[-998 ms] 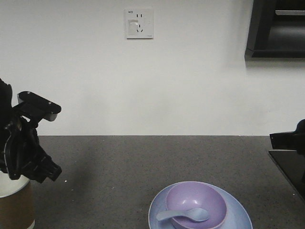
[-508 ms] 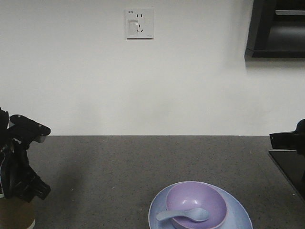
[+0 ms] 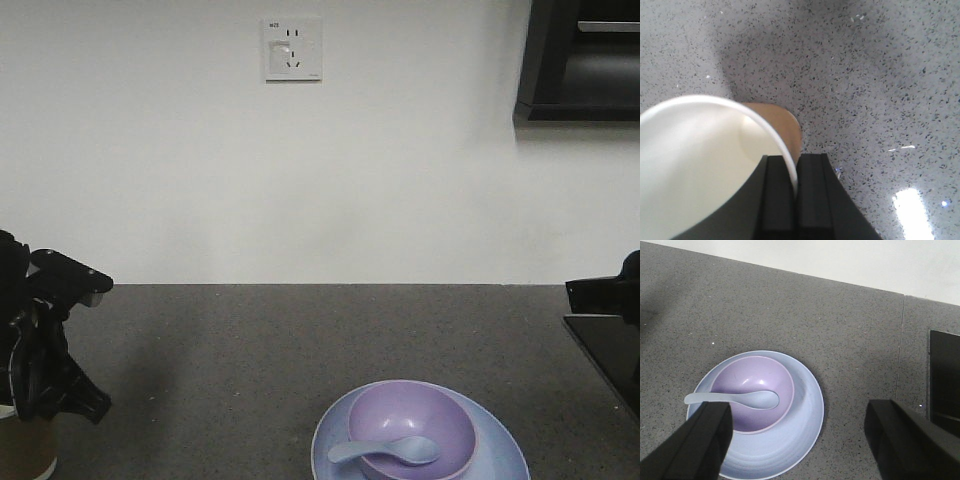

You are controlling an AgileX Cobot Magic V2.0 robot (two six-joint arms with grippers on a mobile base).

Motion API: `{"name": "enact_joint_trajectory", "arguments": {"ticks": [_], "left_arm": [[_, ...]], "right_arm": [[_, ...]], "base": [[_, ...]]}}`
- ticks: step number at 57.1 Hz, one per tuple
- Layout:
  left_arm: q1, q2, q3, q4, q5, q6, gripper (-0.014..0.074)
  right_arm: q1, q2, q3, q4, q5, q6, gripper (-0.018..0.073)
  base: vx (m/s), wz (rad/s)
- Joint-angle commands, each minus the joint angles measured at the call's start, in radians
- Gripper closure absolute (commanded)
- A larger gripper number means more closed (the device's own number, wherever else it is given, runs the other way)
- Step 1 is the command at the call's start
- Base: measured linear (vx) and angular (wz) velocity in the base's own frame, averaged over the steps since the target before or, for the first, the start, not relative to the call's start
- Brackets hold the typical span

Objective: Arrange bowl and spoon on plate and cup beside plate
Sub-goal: 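Grasp the brown paper cup rim with the left gripper and lift, then move the paper cup beside the plate and lower it with the left gripper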

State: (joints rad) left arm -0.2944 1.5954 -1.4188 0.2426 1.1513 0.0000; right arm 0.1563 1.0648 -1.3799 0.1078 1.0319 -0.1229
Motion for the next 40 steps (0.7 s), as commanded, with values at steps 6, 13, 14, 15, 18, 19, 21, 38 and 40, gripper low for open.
{"name": "enact_joint_trajectory", "arguments": {"ticks": [6, 13, 14, 15, 18, 19, 21, 38, 40], "left_arm": [[-0.004, -0.078, -0.124, -0.128, -0.023, 0.066, 0.0604], [-0.026, -0.087, -0.229, -0.290, -0.007, 0.127, 0.0601], [-0.031, -0.087, -0.241, -0.304, -0.005, 0.130, 0.0601], [-0.035, -0.086, -0.252, -0.316, -0.004, 0.130, 0.0601], [-0.055, -0.085, -0.283, -0.349, -0.002, 0.130, 0.0600], [-0.064, -0.085, -0.292, -0.359, -0.004, 0.130, 0.0599], [-0.078, -0.085, -0.302, -0.368, -0.005, 0.130, 0.0599], [-0.234, -0.021, -0.313, -0.364, 0.030, 0.110, 0.0596], [-0.250, -0.004, -0.313, -0.364, 0.038, 0.109, 0.0596]], "right_arm": [[-0.003, -0.012, -0.031, 0.002, -0.058, 0.001, -0.0022], [-0.003, -0.012, -0.031, 0.002, -0.058, 0.001, -0.0022], [-0.003, -0.012, -0.031, 0.002, -0.058, 0.001, -0.0022], [-0.003, -0.012, -0.031, 0.002, -0.058, 0.001, -0.0022], [-0.003, -0.012, -0.031, 0.002, -0.058, 0.001, -0.0022], [-0.003, -0.012, -0.031, 0.002, -0.058, 0.001, -0.0022], [-0.003, -0.012, -0.031, 0.002, -0.058, 0.001, -0.0022], [-0.003, -0.012, -0.031, 0.003, -0.055, 0.001, -0.0022], [-0.003, -0.012, -0.031, 0.003, -0.053, 0.001, -0.0022]], "base": [[0.00, 0.00], [0.00, 0.00], [0.00, 0.00], [0.00, 0.00], [0.00, 0.00], [0.00, 0.00], [0.00, 0.00], [0.00, 0.00], [0.00, 0.00]]}}
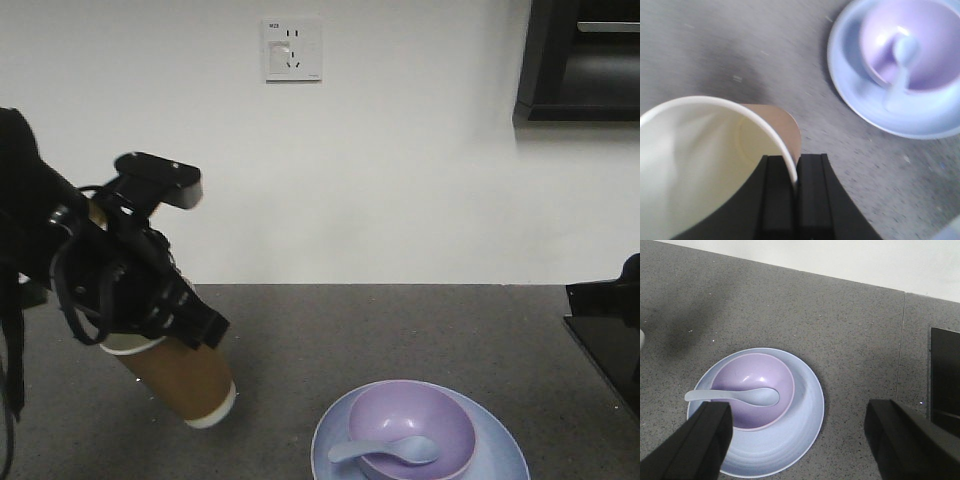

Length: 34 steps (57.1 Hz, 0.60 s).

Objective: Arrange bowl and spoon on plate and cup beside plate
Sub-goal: 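Move the paper cup beside the plate and lower it with the left gripper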

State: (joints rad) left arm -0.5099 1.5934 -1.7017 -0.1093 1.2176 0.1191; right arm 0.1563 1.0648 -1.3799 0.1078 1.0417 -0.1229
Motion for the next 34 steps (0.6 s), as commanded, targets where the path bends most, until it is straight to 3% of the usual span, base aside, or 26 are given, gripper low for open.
{"name": "enact_joint_trajectory", "arguments": {"ticks": [1, 13, 34], "left_arm": [[-0.044, 0.005, -0.030, -0.012, -0.026, -0.013, 0.0596], [-0.109, 0.101, -0.030, -0.008, -0.022, -0.028, 0.0596], [-0.153, 0.162, -0.034, 0.039, -0.033, -0.053, 0.0596]], "right_arm": [[-0.003, -0.012, -0.031, 0.003, -0.061, 0.001, -0.0022], [-0.003, -0.012, -0.031, 0.003, -0.053, 0.001, -0.0022], [-0.003, -0.012, -0.031, 0.003, -0.049, 0.001, -0.0022]], "base": [[0.00, 0.00], [0.00, 0.00], [0.00, 0.00]]}}
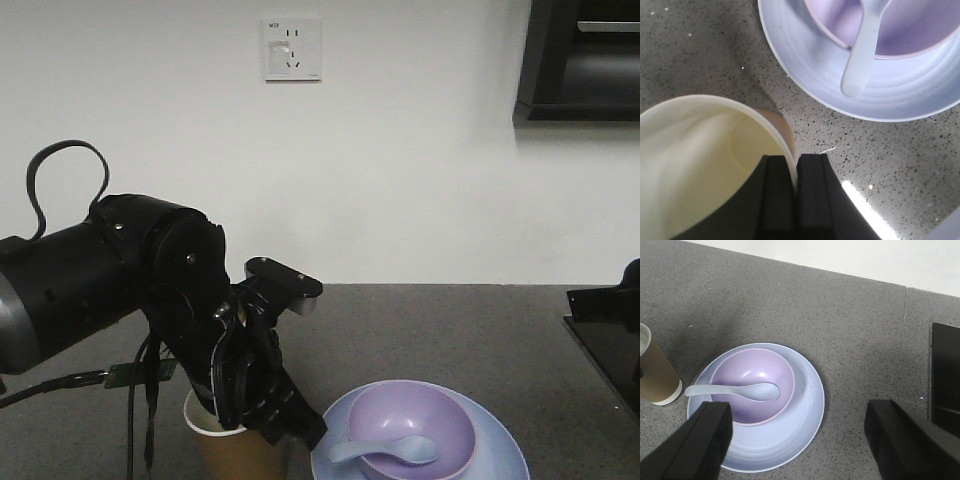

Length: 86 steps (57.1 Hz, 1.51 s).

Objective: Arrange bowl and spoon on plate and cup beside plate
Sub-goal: 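Move the paper cup beside the plate and lower it with the left gripper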

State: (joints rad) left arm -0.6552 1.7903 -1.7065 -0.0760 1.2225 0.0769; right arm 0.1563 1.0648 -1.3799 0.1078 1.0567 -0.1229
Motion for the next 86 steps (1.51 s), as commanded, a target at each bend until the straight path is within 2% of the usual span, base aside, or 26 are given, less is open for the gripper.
{"name": "enact_joint_trajectory", "arguments": {"ticks": [1, 22, 46, 56, 73, 86], "left_arm": [[-0.008, -0.035, -0.034, 0.005, -0.038, -0.011, 0.0596], [-0.011, -0.001, -0.119, 0.006, 0.031, -0.028, 0.0596], [-0.030, 0.036, -0.118, 0.006, 0.019, -0.026, 0.0575], [-0.030, 0.036, -0.118, 0.006, 0.009, -0.018, 0.0472], [-0.030, 0.036, -0.118, 0.006, 0.019, -0.015, 0.0198], [-0.030, 0.028, -0.118, 0.013, 0.031, -0.015, 0.0146]], "right_arm": [[-0.003, -0.012, -0.031, 0.003, -0.064, 0.001, -0.0022], [-0.003, -0.012, -0.031, 0.001, -0.060, 0.001, -0.0022], [-0.003, -0.012, -0.031, -0.001, -0.049, 0.001, -0.0022], [-0.003, -0.012, -0.031, -0.001, -0.049, 0.001, -0.0022], [-0.003, -0.012, -0.031, -0.001, -0.046, 0.001, -0.0022], [-0.003, -0.012, -0.031, -0.001, -0.046, 0.001, -0.0022]], "base": [[0.00, 0.00], [0.00, 0.00], [0.00, 0.00], [0.00, 0.00], [0.00, 0.00], [0.00, 0.00]]}}
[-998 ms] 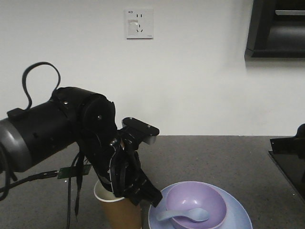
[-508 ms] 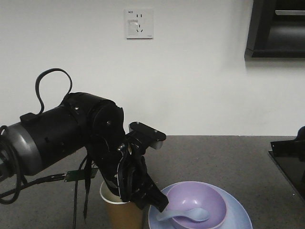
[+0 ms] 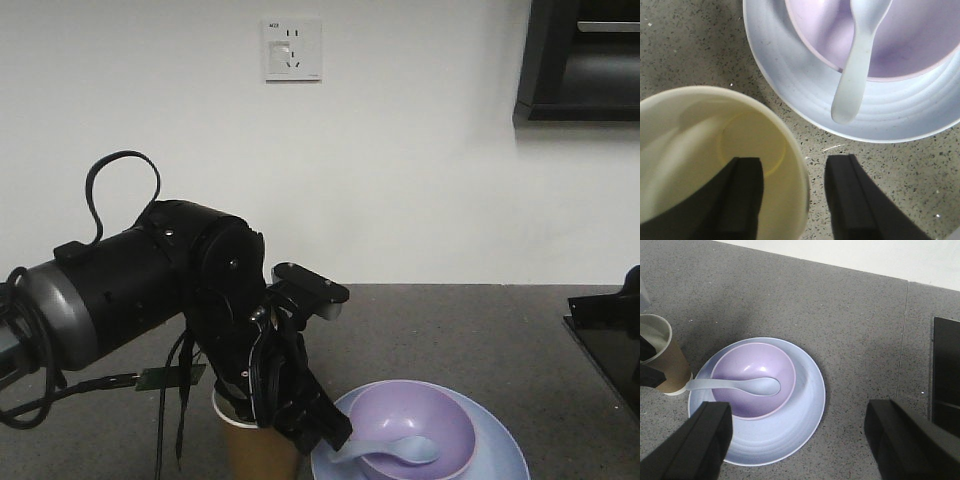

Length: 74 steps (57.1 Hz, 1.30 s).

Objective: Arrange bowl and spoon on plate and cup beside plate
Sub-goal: 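Move the paper cup beside the plate and lower it with the left gripper, then open the left gripper and raise it away from the cup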

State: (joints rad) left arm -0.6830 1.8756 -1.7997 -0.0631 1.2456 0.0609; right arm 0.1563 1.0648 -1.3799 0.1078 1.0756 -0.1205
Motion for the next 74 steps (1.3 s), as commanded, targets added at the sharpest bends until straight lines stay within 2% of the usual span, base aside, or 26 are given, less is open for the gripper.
{"name": "enact_joint_trajectory", "arguments": {"ticks": [1, 20, 47, 51, 54, 60, 63, 66, 68, 70, 72, 74], "left_arm": [[-0.002, -0.058, -0.025, 0.001, 0.008, 0.001, 0.0146], [-0.002, -0.114, -0.025, 0.053, 0.007, -0.003, 0.0146], [-0.002, -0.227, -0.026, 0.045, -0.028, -0.002, 0.0148], [-0.002, -0.260, -0.026, 0.045, -0.035, -0.002, 0.0170], [-0.002, -0.296, -0.026, 0.047, -0.045, -0.002, 0.0218], [-0.002, -0.373, -0.025, 0.063, -0.086, -0.002, 0.0380], [-0.002, -0.410, -0.020, 0.083, -0.117, -0.001, 0.0508], [-0.002, -0.454, -0.003, 0.094, -0.155, 0.002, 0.0605], [-0.002, -0.484, 0.023, 0.099, -0.190, 0.002, 0.0605], [-0.002, -0.516, 0.058, 0.099, -0.224, 0.002, 0.0605], [-0.002, -0.550, 0.102, 0.099, -0.257, 0.002, 0.0604], [-0.002, -0.585, 0.156, 0.099, -0.290, 0.002, 0.0603]], "right_arm": [[-0.003, -0.012, -0.031, -0.001, -0.065, -0.002, -0.0022], [-0.003, -0.012, -0.031, -0.001, -0.065, -0.002, -0.0022], [-0.003, -0.012, -0.031, -0.001, -0.060, -0.002, -0.0022], [-0.003, -0.012, -0.031, -0.001, -0.060, -0.002, -0.0020], [-0.003, -0.012, -0.031, -0.001, -0.062, -0.007, -0.0006], [-0.003, -0.012, -0.031, 0.003, -0.070, -0.023, 0.0081], [-0.003, -0.012, -0.030, 0.011, -0.073, -0.031, 0.0167], [-0.003, -0.016, -0.022, 0.033, -0.084, -0.045, 0.0300], [-0.003, -0.024, -0.012, 0.050, -0.099, -0.065, 0.0375], [-0.003, -0.035, 0.014, 0.078, -0.128, -0.096, 0.0514], [-0.003, -0.051, 0.046, 0.105, -0.154, -0.116, 0.0575], [-0.003, -0.071, 0.086, 0.132, -0.193, -0.143, 0.0575]], "base": [[0.00, 0.00], [0.00, 0.00], [0.00, 0.00], [0.00, 0.00], [0.00, 0.00], [0.00, 0.00], [0.00, 0.00], [0.00, 0.00], [0.00, 0.00], [0.00, 0.00], [0.00, 0.00], [0.00, 0.00]]}}
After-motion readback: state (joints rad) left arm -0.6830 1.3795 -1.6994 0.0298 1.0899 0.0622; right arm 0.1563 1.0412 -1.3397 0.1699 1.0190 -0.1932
